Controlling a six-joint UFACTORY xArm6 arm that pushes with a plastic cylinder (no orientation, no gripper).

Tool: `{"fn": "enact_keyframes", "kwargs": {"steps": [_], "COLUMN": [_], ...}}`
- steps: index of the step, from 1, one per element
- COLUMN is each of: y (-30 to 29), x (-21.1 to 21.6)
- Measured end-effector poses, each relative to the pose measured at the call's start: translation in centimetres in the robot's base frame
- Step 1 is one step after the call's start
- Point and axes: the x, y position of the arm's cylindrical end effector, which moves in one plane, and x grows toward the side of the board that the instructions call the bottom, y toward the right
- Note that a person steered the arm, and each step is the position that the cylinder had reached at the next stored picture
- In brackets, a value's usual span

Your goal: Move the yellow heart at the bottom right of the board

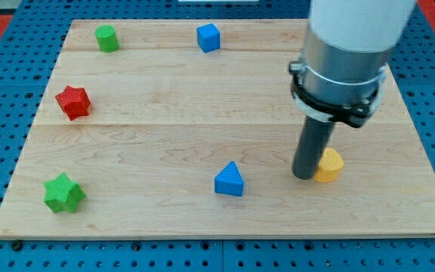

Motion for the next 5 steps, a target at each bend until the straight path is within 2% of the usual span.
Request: {"fn": "enact_keyframes", "kwargs": {"steps": [1, 3, 5], "y": [1.3, 0.9, 4.0], "x": [-0.1, -4.9, -0.2]}}
